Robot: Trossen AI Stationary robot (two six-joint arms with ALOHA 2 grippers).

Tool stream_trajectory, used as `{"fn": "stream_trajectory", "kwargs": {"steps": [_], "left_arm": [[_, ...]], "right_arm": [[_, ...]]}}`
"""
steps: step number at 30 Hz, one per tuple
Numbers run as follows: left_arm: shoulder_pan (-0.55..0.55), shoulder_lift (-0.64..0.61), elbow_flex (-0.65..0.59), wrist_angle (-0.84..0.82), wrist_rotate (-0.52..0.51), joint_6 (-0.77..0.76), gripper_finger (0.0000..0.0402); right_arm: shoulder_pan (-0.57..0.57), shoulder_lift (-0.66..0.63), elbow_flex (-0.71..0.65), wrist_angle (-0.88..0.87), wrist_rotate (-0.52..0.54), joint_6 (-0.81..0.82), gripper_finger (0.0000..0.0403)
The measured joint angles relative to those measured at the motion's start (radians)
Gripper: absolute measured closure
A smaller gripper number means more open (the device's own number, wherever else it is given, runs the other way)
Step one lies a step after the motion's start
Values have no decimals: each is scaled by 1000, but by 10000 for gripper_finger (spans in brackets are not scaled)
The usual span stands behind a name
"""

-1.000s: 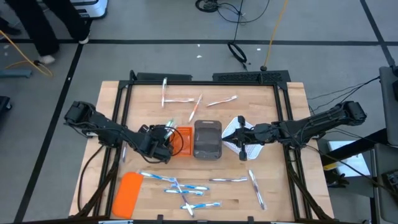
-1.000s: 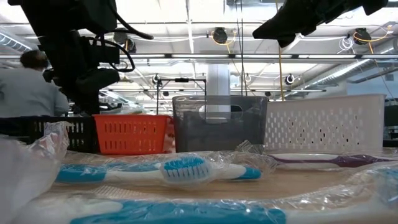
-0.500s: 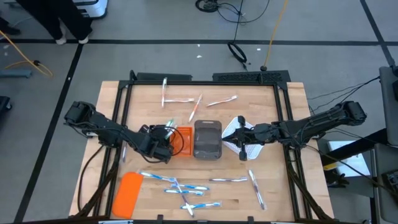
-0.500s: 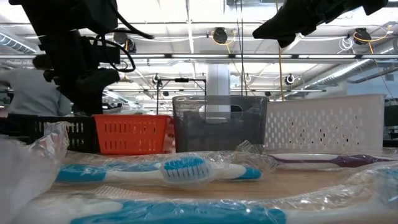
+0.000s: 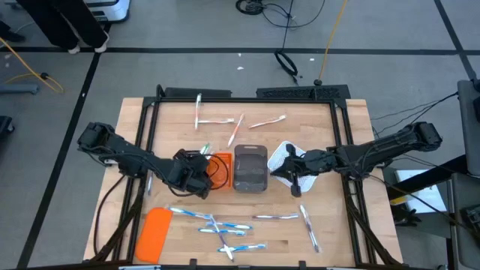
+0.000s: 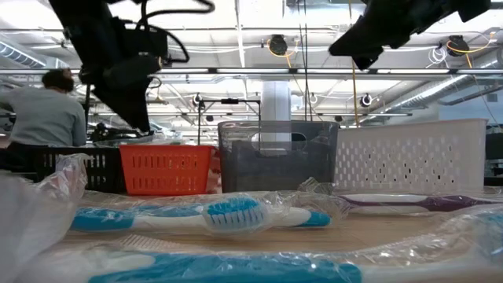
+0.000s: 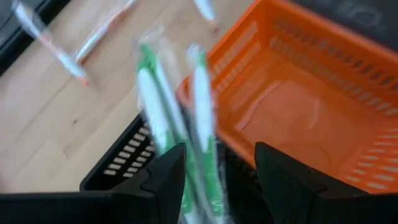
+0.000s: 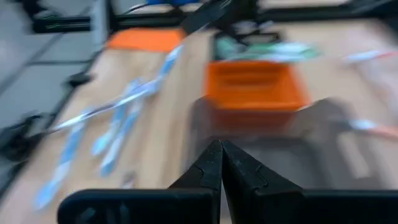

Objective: Pick & Place Toothbrushes
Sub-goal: Put the violet toothbrush into the orange bin

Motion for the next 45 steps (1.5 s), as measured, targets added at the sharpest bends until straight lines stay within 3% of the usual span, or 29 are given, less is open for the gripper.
{"fn": "stream_trajectory", "kwargs": {"steps": [3,11,27,31,35,45], "left_arm": [[-12,0,25,9,-28,26,211],[-30,0,37,119,-106,129,206],[-30,0,37,252,-104,231,206],[-30,0,37,295,-102,260,206],[-30,0,37,331,-95,293,206],[-30,0,37,340,-78,300,206]], "right_arm": [[29,2,0,-40,-85,37,403],[192,50,0,-140,-113,258,403],[536,151,1,-158,-106,965,403],[577,186,1,-228,-109,1153,403],[596,215,1,-277,-109,1242,397],[599,225,1,-424,-109,1342,321]]}}
